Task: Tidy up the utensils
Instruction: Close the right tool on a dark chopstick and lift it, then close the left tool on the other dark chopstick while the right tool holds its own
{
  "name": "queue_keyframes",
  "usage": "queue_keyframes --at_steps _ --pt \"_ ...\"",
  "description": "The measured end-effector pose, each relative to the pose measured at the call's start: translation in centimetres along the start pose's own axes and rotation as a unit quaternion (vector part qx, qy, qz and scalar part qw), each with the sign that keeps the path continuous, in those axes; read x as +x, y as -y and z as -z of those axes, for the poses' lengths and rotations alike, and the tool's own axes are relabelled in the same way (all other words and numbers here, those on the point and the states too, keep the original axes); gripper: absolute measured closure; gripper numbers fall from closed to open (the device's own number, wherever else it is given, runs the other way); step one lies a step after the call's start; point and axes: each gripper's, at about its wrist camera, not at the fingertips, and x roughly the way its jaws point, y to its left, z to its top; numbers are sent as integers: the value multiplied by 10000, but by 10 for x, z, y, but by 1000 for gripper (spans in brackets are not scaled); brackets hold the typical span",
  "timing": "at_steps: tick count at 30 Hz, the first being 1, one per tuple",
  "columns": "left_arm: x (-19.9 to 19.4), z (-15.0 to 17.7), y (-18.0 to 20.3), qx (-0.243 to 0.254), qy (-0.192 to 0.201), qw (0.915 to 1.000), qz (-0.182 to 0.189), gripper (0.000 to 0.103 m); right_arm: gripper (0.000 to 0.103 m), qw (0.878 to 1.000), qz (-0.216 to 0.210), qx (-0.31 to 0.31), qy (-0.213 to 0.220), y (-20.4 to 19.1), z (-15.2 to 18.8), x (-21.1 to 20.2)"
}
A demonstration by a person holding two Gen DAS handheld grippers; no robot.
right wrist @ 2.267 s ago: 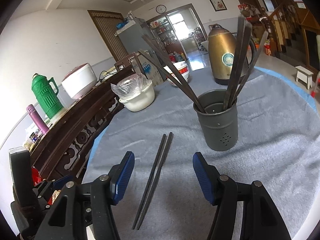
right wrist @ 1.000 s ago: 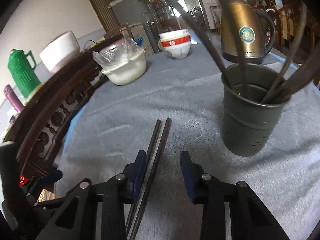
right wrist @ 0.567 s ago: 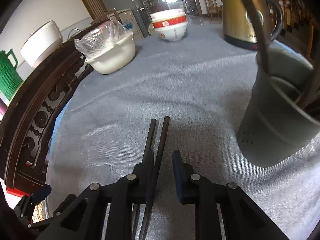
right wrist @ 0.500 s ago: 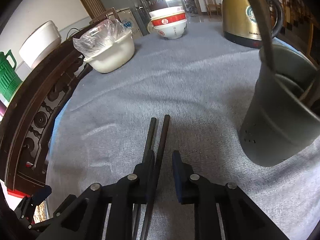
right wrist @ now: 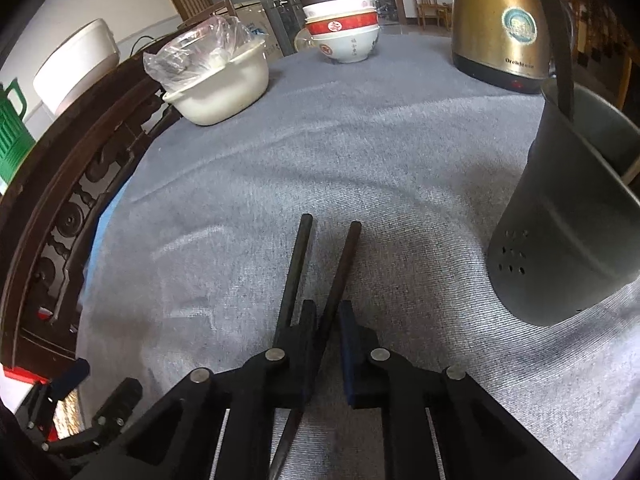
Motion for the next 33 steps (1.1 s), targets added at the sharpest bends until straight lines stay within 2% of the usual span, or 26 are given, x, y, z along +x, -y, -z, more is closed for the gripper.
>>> queue_keyframes --at_steps 13,18,22,30,33 --pt "-7 0 6 57 -14 10000 74 19 91 9995 246 -206 41 18 12 -17" --pt "-6 -6 11 122 -84 9996 222 19 90 9998 64 116 -143 26 3 -14" --pt "-7 -10 12 116 -66 9997 203 19 89 9986 -22 419 -319 29 -8 -5" --pt "-5 -12 11 105 -82 9999 65 19 89 9981 90 507 -347 22 -24 8" --pt "-6 -13 12 124 -47 9999 24 19 89 9992 213 250 -240 16 -24 9"
